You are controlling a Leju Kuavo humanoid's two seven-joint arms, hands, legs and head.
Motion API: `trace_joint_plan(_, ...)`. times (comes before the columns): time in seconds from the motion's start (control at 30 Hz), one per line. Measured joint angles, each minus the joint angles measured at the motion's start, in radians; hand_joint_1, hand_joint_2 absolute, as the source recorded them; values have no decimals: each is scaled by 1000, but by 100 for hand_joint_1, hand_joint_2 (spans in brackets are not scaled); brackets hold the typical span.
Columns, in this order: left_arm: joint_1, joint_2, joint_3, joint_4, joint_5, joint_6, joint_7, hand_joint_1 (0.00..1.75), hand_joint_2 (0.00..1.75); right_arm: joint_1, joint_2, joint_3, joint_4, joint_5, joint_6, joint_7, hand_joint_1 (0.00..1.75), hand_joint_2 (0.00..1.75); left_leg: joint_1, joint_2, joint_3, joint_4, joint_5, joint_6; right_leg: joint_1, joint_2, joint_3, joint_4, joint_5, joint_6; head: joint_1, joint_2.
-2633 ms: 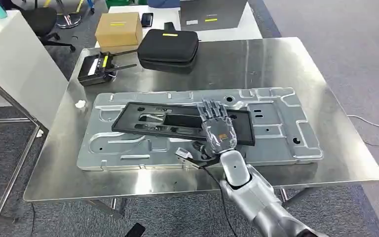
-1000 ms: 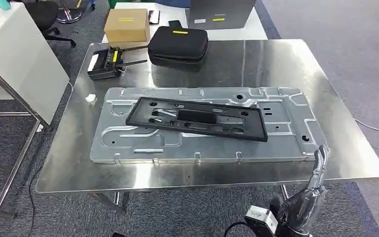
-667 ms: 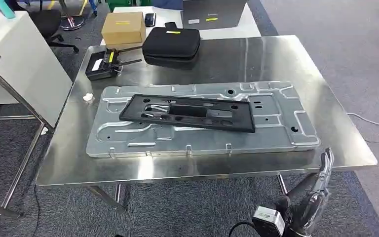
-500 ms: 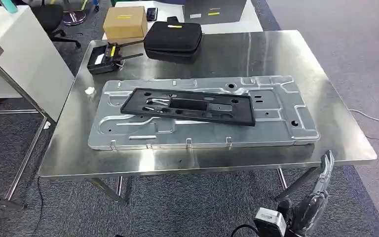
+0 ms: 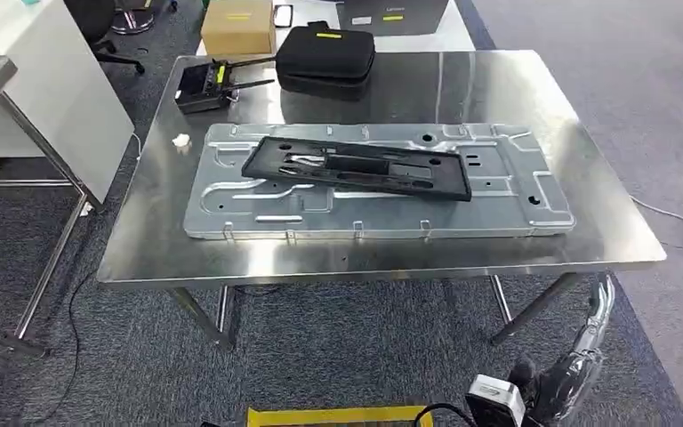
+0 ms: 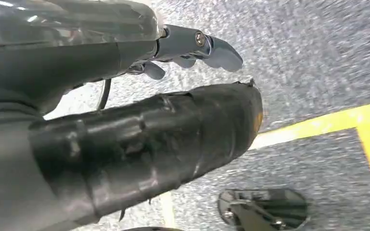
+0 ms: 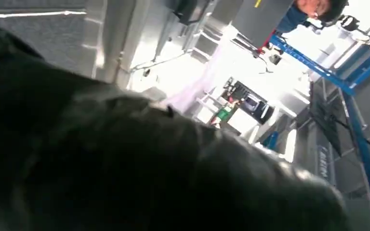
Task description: Take the parts from the cabinet and place them on the table.
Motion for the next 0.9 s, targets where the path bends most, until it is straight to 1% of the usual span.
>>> trace_joint_plan(0.03, 0, 0, 1, 0, 0, 0, 0, 0, 0, -1, 0, 0, 0, -3, 0, 1, 0, 0, 0, -1, -13, 7, 5, -3, 0, 0, 54, -72, 29, -4, 0, 0)
trace_joint_plan(0.07, 0, 0, 2, 0, 0, 0, 1, 0, 0, -3, 0, 0, 0, -8, 0, 3, 0, 0, 0, -2, -24, 16, 10, -7, 2, 0, 130, -177, 36, -11, 0, 0)
trace_joint_plan(0.1, 0, 0, 3, 0, 0, 0, 1, 0, 0, -6, 0, 0, 0, -12, 0, 3, 0, 0, -4, -2, -33, 22, 13, -12, 7, 1, 170, -248, 3, -18, 0, 0)
trace_joint_plan(0.13, 0, 0, 4, 0, 0, 0, 1, 0, 0, -8, 0, 0, 0, -14, 0, 5, 0, 0, -4, -2, -37, 25, 19, -17, 10, 1, 180, -271, -2, -20, -2, 0)
trace_joint_plan(0.17, -1, 0, 5, 0, 0, 0, 1, 0, 0, -6, 0, -1, 0, -16, 0, 7, 0, 0, -3, -2, -38, 24, 28, -24, 13, 1, 171, -271, 4, -23, 1, 0)
trace_joint_plan(0.2, -1, 0, 6, 0, 0, 0, 2, 0, 0, -7, 0, -1, 1, -17, 0, 7, 0, 0, 0, -2, -40, 20, 37, -31, 16, 1, 165, -268, 8, -29, 0, 0)
trace_joint_plan(0.23, 3, 1, 7, 0, 1, 0, 4, 0, 0, -7, 0, -1, 3, -19, 0, 8, 0, 0, -5, -4, -43, 17, 47, -39, 12, 0, 154, -275, 21, -38, 2, 0)
trace_joint_plan(0.27, 1, 2, 8, 0, 2, 0, 4, 0, 0, -9, 1, -1, 4, -19, 0, 9, 0, 0, 0, -5, -49, 29, 28, -44, 3, -7, 147, -282, 36, -46, 0, 0)
trace_joint_plan(0.3, 2, 2, 9, 0, 2, 0, 5, 0, 0, -10, 2, -1, 5, -19, 0, 9, 0, 0, -1, -7, -67, 55, -19, -47, 3, -5, 132, -282, 46, -57, 0, 0)
trace_joint_plan(0.33, 3, 2, 9, 0, 2, -1, 7, 0, 0, -10, 5, -1, 5, -19, 0, 10, 0, 0, 1, -8, -84, 109, -80, -51, 2, -7, 119, -282, 56, -61, -3, 0)
trace_joint_plan(0.37, 3, 2, 9, 0, 2, -1, 8, 0, 0, -10, 6, -1, 7, -18, 0, 13, 0, 0, 4, -7, -105, 188, -140, -55, 3, -7, 104, -282, 68, -62, -2, 0)
trace_joint_plan(0.4, 3, 3, 9, 0, 2, -1, 8, 0, 0, -10, 6, -2, 10, -18, 0, 18, 0, 0, 4, -7, -120, 263, -176, -58, 3, -9, 88, -281, 80, -61, -3, 0)
trace_joint_plan(0.43, 3, 4, 9, 0, 2, -1, 8, 0, 0, -10, 6, -2, 13, -18, 0, 21, 0, 0, 5, -7, -122, 312, -177, -60, 3, -10, 72, -279, 92, -59, -3, 0)
trace_joint_plan(0.47, 3, 5, 10, 0, 4, -1, 8, 0, 0, -10, 6, -3, 16, -21, 0, 21, 0, 0, 6, -7, -107, 319, -148, -61, 3, -10, 61, -277, 102, -57, -3, 0)
trace_joint_plan(0.5, 3, 5, 10, 0, 5, -2, 8, 0, 0, -10, 6, -4, 19, -23, 0, 21, 0, 0, 7, -7, -76, 291, -107, -62, 2, -11, 46, -273, 111, -54, -3, 0)
trace_joint_plan(0.53, 3, 6, 10, 0, 7, -2, 8, 0, 0, -10, 6, -4, 21, -26, 0, 21, 0, 0, 8, -7, -28, 233, -68, -62, 2, -11, 31, -268, 120, -51, -3, 0)
trace_joint_plan(0.57, 2, 7, 10, 0, 8, -2, 8, 0, 0, -10, 6, -4, 22, -28, 0, 21, 0, 0, 9, -7, 36, 145, -49, -60, 1, -11, 18, -261, 128, -47, -3, 0)
trace_joint_plan(0.6, 0, 8, 10, 0, 8, -3, 8, 0, 0, -10, 9, -5, 22, -29, 0, 21, 0, 0, 8, -9, 106, 44, -80, -57, 3, -11, 8, -253, 134, -40, -3, 0)
trace_joint_plan(0.63, -1, 8, 10, 0, 8, -3, 8, 0, 0, -10, 12, -8, 22, -31, 0, 20, 0, 0, 3, -11, 141, -18, -98, -53, 6, -11, 2, -247, 139, -35, -2, 0)
trace_joint_plan(0.67, -2, 8, 10, 0, 8, -5, 8, 0, 0, -8, 15, -9, 22, -31, 0, 19, 0, 0, 2, -11, 127, -15, -99, -45, 6, -12, 3, -249, 150, -29, -2, 0)
trace_joint_plan(0.7, -2, 8, 11, 0, 8, -5, 8, 0, 0, -9, 16, -10, 22, -32, 0, 17, 0, 0, -1, -11, 123, -13, -95, -41, 5, -13, 1, -252, 160, -24, -2, 0)
trace_joint_plan(0.73, -2, 8, 11, 0, 8, -6, 8, 0, 0, -8, 17, -11, 22, -33, 0, 18, 0, 0, -2, -11, 118, -12, -88, -33, 6, -13, 1, -253, 168, -18, -2, 0)
trace_joint_plan(0.77, 3, 8, 12, 0, 9, -7, 8, 0, 0, -6, 17, -13, 22, -33, 0, 18, 0, 0, 6, -5, 108, -18, -72, -22, 6, -10, -7, -252, 170, -12, 0, 0)
trace_joint_plan(0.8, 2, 9, 12, 0, 9, -8, 8, 0, 0, -3, 18, -15, 22, -33, 0, 18, 0, 0, 5, -2, 94, -17, -60, -13, 1, -6, -19, -231, 126, -9, -2, 0)
trace_joint_plan(0.83, 1, 10, 12, 0, 10, -8, 9, 0, 0, -1, 18, -19, 23, -33, 0, 18, 0, 0, 5, 0, 79, -17, -49, -4, -1, -6, -34, -186, 63, -7, 0, 0)
trace_joint_plan(0.87, 1, 10, 12, 0, 10, -8, 9, 0, 0, 0, 18, -21, 23, -33, 0, 18, 0, 0, 3, 1, 64, -16, -38, -2, -1, -5, -51, -120, 0, -4, 0, 0)
trace_joint_plan(0.9, 1, 10, 12, 0, 10, -9, 9, 0, 0, 0, 18, -24, 23, -33, 0, 18, 0, 0, 1, 2, 48, -15, -25, 0, -1, -4, -68, -38, -53, -1, 0, 0)
